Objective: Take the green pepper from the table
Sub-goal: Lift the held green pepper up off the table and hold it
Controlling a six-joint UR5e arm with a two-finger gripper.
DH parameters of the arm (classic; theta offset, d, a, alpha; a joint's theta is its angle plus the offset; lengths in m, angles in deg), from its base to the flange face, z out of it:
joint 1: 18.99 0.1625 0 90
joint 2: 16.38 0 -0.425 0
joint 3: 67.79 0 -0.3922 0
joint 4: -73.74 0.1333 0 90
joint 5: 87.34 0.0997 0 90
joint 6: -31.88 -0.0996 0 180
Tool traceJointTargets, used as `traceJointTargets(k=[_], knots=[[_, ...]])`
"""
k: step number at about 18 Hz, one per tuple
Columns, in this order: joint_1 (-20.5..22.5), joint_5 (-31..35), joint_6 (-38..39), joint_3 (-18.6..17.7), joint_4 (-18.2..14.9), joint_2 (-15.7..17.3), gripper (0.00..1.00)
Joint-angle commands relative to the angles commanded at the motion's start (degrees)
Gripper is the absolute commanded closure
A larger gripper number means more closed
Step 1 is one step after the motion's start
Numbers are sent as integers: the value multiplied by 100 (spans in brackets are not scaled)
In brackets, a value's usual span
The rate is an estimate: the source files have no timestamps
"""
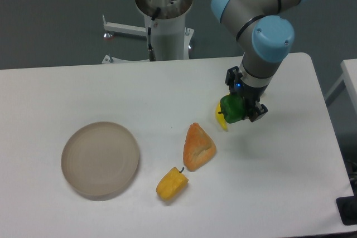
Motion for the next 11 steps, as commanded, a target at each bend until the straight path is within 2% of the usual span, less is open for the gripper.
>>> traceJointTargets(k=[8,11], knots=[[0,53,-18,44,-9,-18,57],[-9,61,26,0,97,-18,57]])
